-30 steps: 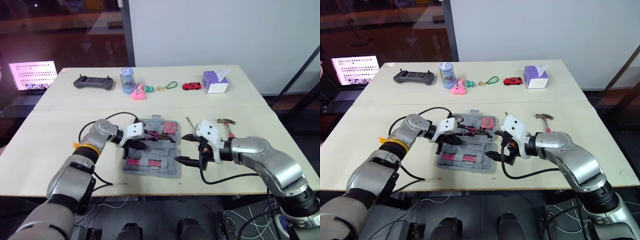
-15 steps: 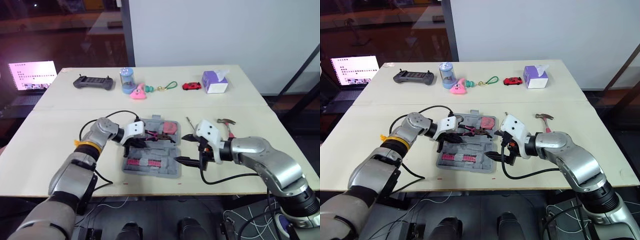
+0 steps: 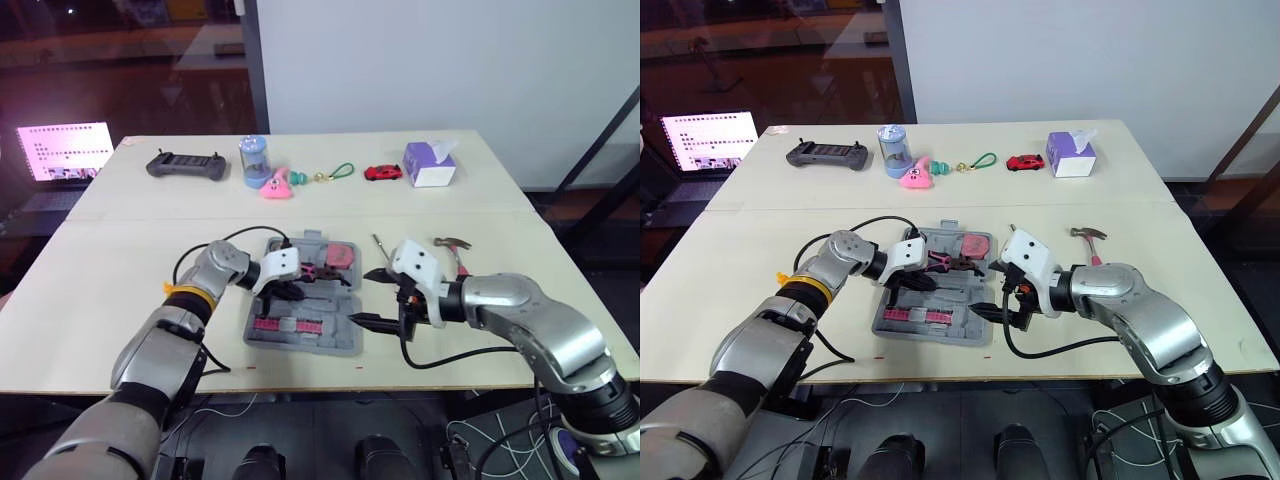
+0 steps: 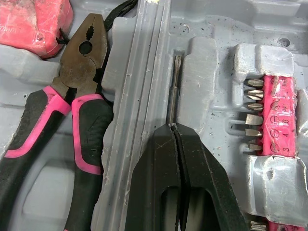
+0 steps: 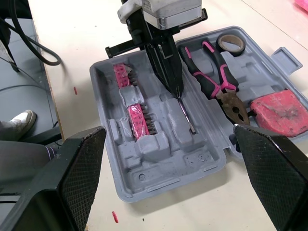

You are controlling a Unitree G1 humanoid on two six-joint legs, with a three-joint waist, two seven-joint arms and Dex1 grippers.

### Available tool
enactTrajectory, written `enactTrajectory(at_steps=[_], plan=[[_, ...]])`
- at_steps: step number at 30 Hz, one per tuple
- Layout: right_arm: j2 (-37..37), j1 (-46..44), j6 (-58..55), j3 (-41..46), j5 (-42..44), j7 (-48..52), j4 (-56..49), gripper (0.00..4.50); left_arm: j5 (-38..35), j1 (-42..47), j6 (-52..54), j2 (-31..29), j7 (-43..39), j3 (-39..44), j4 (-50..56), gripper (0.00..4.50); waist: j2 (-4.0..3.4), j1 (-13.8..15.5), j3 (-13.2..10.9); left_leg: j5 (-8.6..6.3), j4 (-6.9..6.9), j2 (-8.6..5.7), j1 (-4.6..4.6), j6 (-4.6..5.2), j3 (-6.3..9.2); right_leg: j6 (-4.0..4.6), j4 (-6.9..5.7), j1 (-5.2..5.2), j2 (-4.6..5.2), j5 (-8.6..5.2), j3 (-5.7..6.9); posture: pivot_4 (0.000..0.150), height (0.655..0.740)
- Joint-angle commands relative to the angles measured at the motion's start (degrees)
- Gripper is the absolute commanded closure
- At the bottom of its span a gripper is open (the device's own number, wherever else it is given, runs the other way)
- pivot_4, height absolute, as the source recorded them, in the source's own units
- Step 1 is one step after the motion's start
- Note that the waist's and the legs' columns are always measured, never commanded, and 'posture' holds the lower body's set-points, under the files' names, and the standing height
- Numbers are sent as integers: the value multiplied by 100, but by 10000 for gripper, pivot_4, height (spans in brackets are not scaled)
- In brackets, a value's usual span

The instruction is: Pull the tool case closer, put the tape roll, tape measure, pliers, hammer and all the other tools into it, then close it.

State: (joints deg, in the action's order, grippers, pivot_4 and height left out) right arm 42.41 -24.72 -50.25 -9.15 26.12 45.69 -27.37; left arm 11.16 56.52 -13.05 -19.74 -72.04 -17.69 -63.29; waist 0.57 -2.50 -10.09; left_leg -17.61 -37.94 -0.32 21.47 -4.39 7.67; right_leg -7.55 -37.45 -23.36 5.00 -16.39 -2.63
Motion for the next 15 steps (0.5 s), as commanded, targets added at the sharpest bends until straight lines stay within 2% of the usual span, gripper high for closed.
enactTrajectory(at_steps=[1, 8, 12, 15], plan=[[54, -17, 67, 117, 44, 38, -202, 0, -18, -30, 57, -101, -26, 69, -6, 44704, 0, -3, 0, 0, 0, 0, 0, 0, 0, 0, 0, 0, 0, 0, 0, 1500, 7400], [149, 168, 543, 221, -266, -34, -32, 0, -1169, -71, 940, -350, -286, 1105, 883, 44704, 1, -7, -1, -1, 0, 0, 4, 1, 1, 0, 0, -5, -1, 0, 0, 1500, 7400], [185, 407, 646, 622, -169, -11, 342, 0, -1605, -817, 1585, -824, -52, 1590, 2151, 44704, -2, -33, 1, 0, 0, 0, 1, 0, 0, 0, 0, -4, 0, 0, -3, 1500, 7400], [-130, 354, 558, 1413, 419, 14, 965, 0, -2063, -1551, 2123, -1197, 124, 2105, 2875, 36757, -2, -72, 1, 0, 1, 1, -3, 0, 0, 0, -6, -5, -1, 0, -6, 1500, 7400]])
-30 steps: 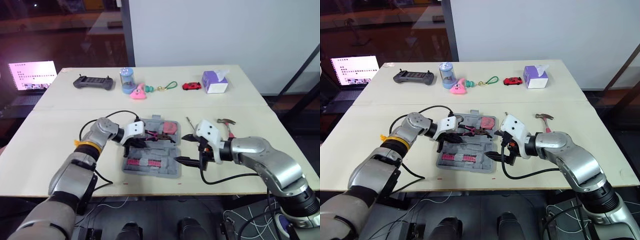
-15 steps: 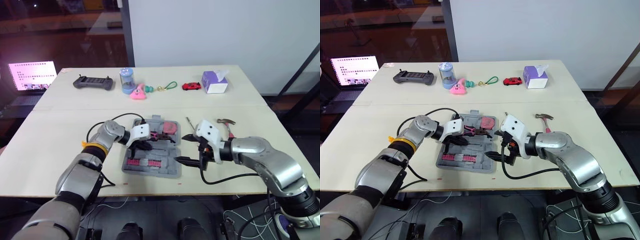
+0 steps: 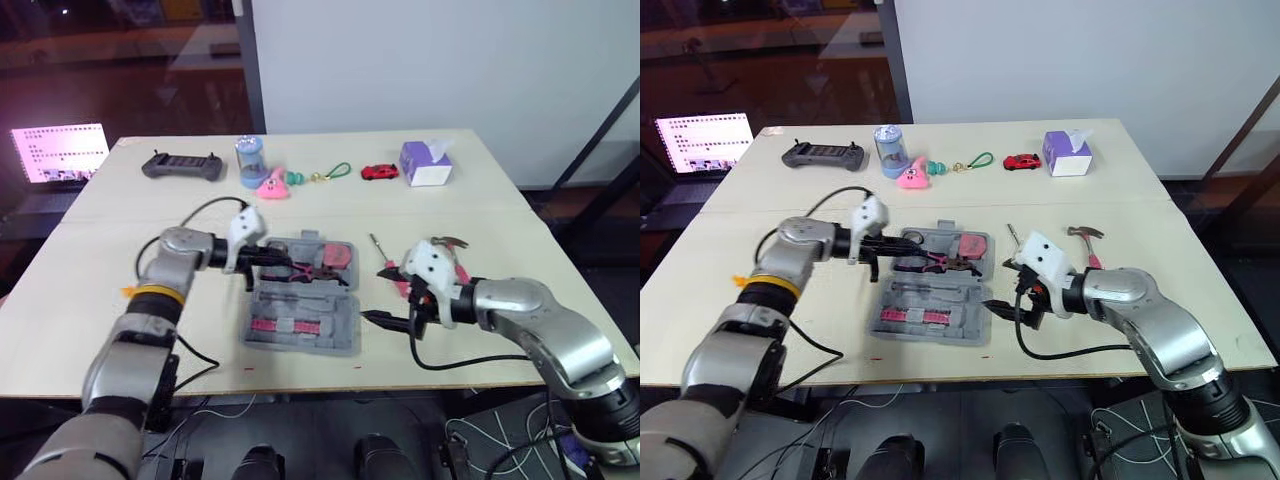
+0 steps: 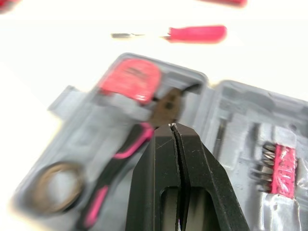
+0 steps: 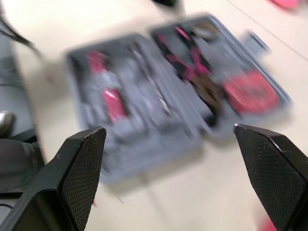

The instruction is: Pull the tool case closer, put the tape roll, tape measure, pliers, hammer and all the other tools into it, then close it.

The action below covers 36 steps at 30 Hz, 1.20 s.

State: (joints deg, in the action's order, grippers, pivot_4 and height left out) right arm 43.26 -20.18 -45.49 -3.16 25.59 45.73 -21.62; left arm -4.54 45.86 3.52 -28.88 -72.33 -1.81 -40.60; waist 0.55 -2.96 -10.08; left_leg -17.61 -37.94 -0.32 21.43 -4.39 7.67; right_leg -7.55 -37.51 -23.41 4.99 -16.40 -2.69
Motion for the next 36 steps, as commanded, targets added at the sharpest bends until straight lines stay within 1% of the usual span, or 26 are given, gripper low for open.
enactTrajectory(at_steps=[1, 2, 3, 4, 7, 8, 11, 13, 17, 19, 23, 26, 31, 34, 36], plan=[[-193, -49, 237, 938, 460, 80, 538, 0, -657, -663, 581, -371, 222, 718, 670, 32309, 0, -31, 0, 1, 1, 1, -2, -1, 0, 0, -2, 1, 0, 0, 0, 1500, 7400], [-93, 92, 449, 1039, 411, 238, 662, 0, -690, -899, 523, -529, 322, 861, 713, 27555, 0, -27, 0, 0, 1, 1, -1, 0, 0, 0, -3, 0, 0, 0, 0, 1500, 7400], [19, 257, 674, 1153, 326, 372, 830, 0, -756, -1150, 480, -679, 441, 1051, 755, 21779, 1, -21, 0, -1, 1, 1, 0, 1, 1, 0, -4, -1, 0, 0, 0, 1500, 7400], [77, 416, 875, 1308, 306, 485, 975, 0, -826, -1372, 439, -799, 551, 1221, 812, 17539, 1, -8, 0, -2, 1, 1, 0, 4, 1, 0, -4, -1, 0, 0, 1, 1500, 7400], [182, 962, 1502, 1880, 303, 742, 1366, 0, -1011, -2018, 404, -1104, 710, 1583, 1056, 2061, 1, 50, 0, -5, 1, 1, 1, 8, -2, 0, 1, 0, 1, 0, 0, 1500, 7400], [268, 1227, 1717, 2057, 231, 847, 1518, 0, -1061, -2278, 385, -1215, 749, 1723, 1107, 959, 0, 68, -1, -5, 1, 1, 1, 8, -3, 0, 2, 2, 3, 0, 1, 1500, 7400], [367, 1981, 2143, 2700, 253, 1085, 1932, 0, -1227, -3100, 368, -1533, 908, 2224, 1305, 959, -1, 91, 0, -7, 1, 0, -2, 11, -7, 0, 5, 9, 5, 0, 0, 1500, 7400], [383, 2306, 2448, 2944, 181, 1111, 2129, 0, -1347, -3460, 341, -1658, 1022, 2506, 1336, 959, -1, 77, -1, -8, 3, 1, -4, 14, -7, 0, 5, 9, 4, 0, -1, 1500, 7400], [418, 2723, 2695, 3213, 154, 1196, 2311, 0, -1614, -3871, 411, -1752, 1261, 3007, 1315, 959, -4, 61, 0, -9, 4, 2, -16, 15, -8, 1, 0, 18, 2, 0, -1, 1500, 7400], [441, 2790, 2711, 3247, 162, 1222, 2387, 0, -1685, -4029, 490, -1767, 1270, 3070, 1402, 959, -5, 55, 0, -9, 4, 3, -20, 15, -8, 1, -1, 23, 2, 0, -2, 1500, 7400], [508, 2800, 2534, 3220, 254, 1264, 2192, 0, -1749, -4098, 531, -1777, 1274, 3001, 1519, 959, -6, 58, 0, -9, 4, 3, -21, 15, -9, 1, 0, 24, 2, 0, -3, 1500, 7400], [558, 2713, 2352, 3153, 292, 1217, 1943, 0, -1727, -3954, 515, -1755, 1284, 2877, 1532, 959, -6, 59, 0, -9, 4, 3, -20, 15, -9, 1, 0, 24, 2, 0, -3, 1500, 7400], [542, 2532, 1906, 2977, 406, 998, 1311, 0, -1665, -3655, 585, -1738, 1155, 2396, 1920, 959, -6, 60, 0, -9, 4, 3, -19, 15, -9, 1, 0, 24, 2, 0, -3, 1500, 7400], [408, 2317, 1625, 2780, 276, 502, 1040, 0, -1773, -3447, 1034, -1874, 716, 1856, 2667, 959, -6, 68, 0, -8, 3, 3, -17, 14, -9, 1, 1, 24, 3, 0, -2, 1500, 7400], [326, 2202, 1774, 2571, -103, 93, 961, 0, -1730, -3288, 1155, -1971, 464, 1558, 2896, 959, -6, 66, 1, -8, 2, 3, -16, 13, -9, 0, 1, 24, 2, 0, -3, 1500, 7400]])
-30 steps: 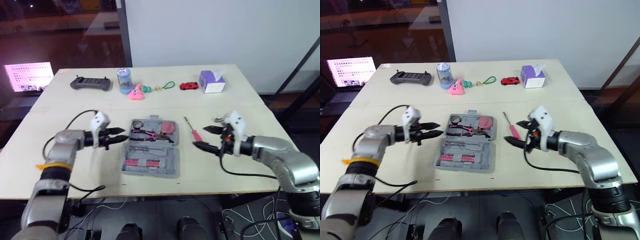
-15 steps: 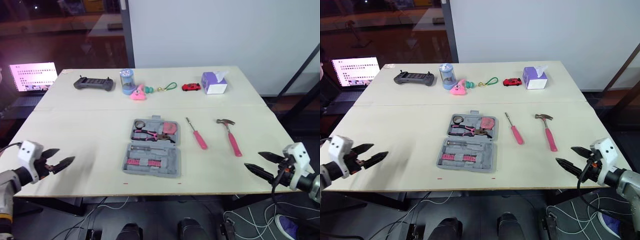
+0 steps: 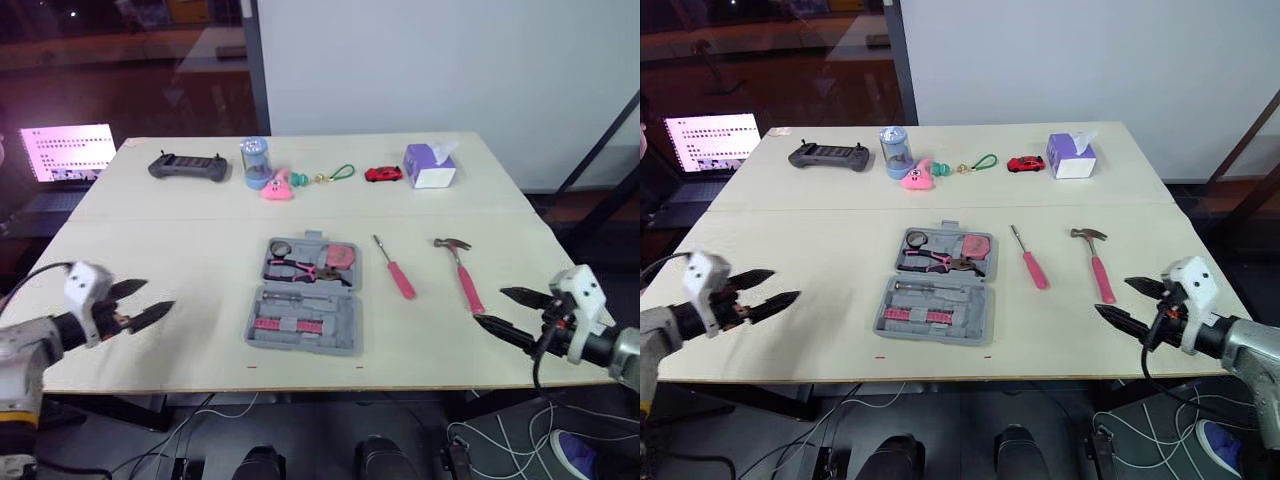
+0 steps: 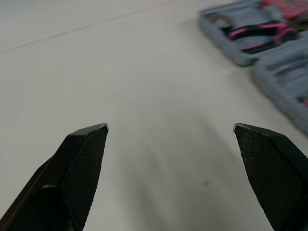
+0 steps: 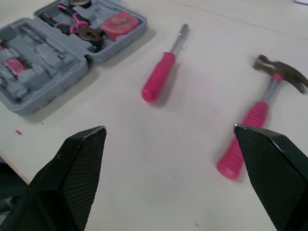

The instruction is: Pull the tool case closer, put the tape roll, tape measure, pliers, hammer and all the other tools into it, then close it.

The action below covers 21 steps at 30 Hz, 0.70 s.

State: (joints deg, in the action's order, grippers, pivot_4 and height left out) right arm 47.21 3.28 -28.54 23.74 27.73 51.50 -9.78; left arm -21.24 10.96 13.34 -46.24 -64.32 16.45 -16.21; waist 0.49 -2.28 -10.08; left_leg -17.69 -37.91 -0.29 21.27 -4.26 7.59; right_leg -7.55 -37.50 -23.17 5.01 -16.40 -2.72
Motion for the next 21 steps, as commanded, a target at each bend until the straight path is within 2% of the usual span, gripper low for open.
enactTrajectory(at_steps=[1, 4, 13, 18, 21], plan=[[-154, -249, -156, -184, -281, -708, -283, 0, -69, 357, 264, -249, -432, -426, 592, 959, -2, -8, -1, 0, 0, 0, 1, 0, 0, 0, 0, -2, -1, 0, 1, 1500, 7400], [-535, -323, -432, -372, -347, -1358, -754, 0, -207, 1179, 873, -138, -639, -1073, 1238, 959, 0, 20, -2, 0, 0, 0, 5, 0, 3, 0, -1, -4, -2, 0, 2, 1500, 7400], [-927, -85, -1153, -449, -677, -2463, -1493, 0, -273, 2353, 1995, 345, -209, -1827, 1919, 959, -3, -36, -1, -1, -3, -1, 7, 2, 0, -1, 3, -6, -5, 0, -2, 1500, 7400], [-1087, -393, -1401, -516, -714, -2788, -1334, 0, -302, 2562, 2207, 409, -189, -1961, 2062, 959, -3, -24, -2, -1, -2, -1, 6, 2, 0, 0, 2, -7, -6, 0, -4, 1500, 7400], [-1254, -1083, -1397, -789, -1114, -3294, -627, 0, -330, 2491, 2286, 304, -159, -1883, 2281, 959, -2, -40, -2, -1, -3, -1, 7, 2, 0, 0, 3, -7, -6, 0, -4, 1500, 7400]])
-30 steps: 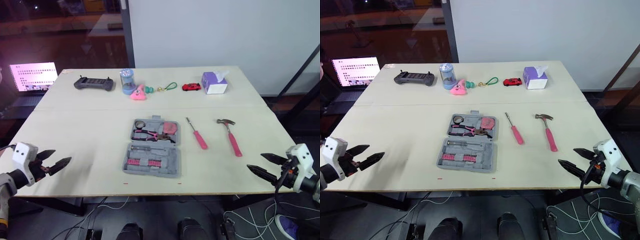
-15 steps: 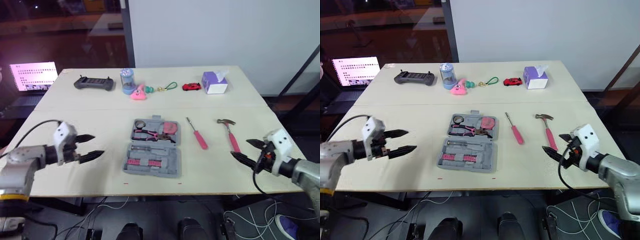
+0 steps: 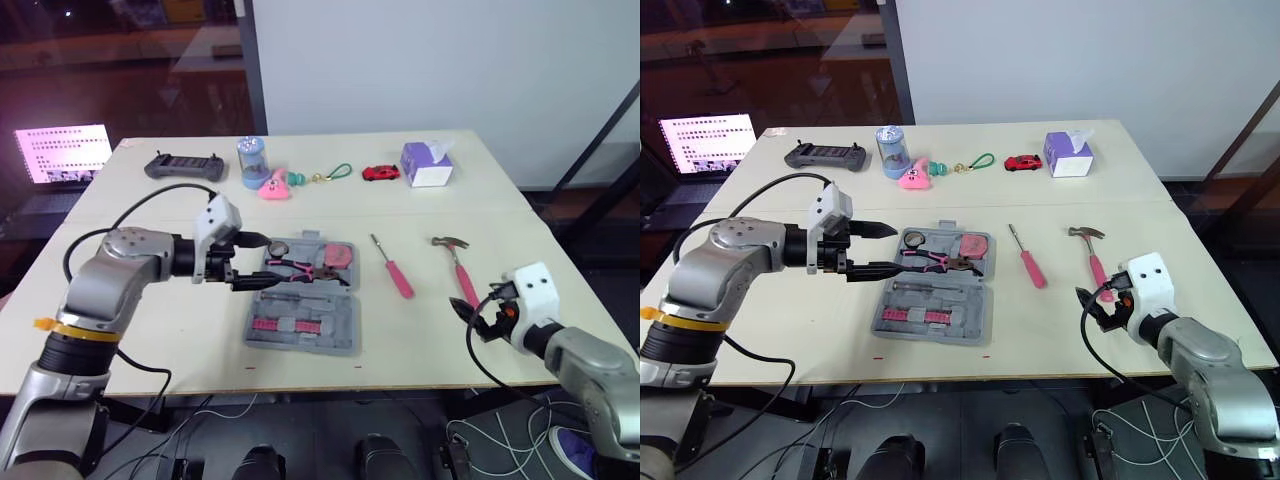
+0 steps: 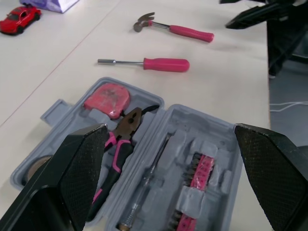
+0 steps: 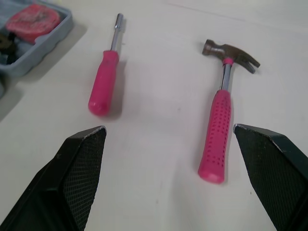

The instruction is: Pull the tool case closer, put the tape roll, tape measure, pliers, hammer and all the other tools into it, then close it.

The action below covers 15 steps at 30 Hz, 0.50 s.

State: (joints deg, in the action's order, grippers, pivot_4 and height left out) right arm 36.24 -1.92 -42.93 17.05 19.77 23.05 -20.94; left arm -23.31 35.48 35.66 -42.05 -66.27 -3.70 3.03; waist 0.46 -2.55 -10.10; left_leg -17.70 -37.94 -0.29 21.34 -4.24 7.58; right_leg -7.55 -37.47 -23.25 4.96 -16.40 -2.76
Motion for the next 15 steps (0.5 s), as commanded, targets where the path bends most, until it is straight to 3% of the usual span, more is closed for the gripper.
enactTrajectory(at_steps=[1, 5, 15], plan=[[-195, -755, -21, -164, -390, -557, 769, 0, -89, -9, 44, -150, 82, 151, 459, 959, 1, -19, -1, 0, 0, 0, -2, 0, 0, 0, 0, 0, -1, 0, 0, 1500, 7400], [-247, -1513, 156, -405, -541, -487, 1896, 0, -233, -212, 369, -287, 317, 345, 991, 959, -7, 4, -5, 0, 6, 1, 0, 0, 0, 1, 2, -5, -1, 0, -1, 1500, 7400], [-418, -4065, 1121, -768, -1052, -467, 5862, 0, -1052, -1038, 1701, -551, 1371, 1271, 2775, 959, -13, -69, -11, 4, 9, 1, 7, -7, -7, 1, 3, -14, 1, 0, -6, 1500, 7400]])
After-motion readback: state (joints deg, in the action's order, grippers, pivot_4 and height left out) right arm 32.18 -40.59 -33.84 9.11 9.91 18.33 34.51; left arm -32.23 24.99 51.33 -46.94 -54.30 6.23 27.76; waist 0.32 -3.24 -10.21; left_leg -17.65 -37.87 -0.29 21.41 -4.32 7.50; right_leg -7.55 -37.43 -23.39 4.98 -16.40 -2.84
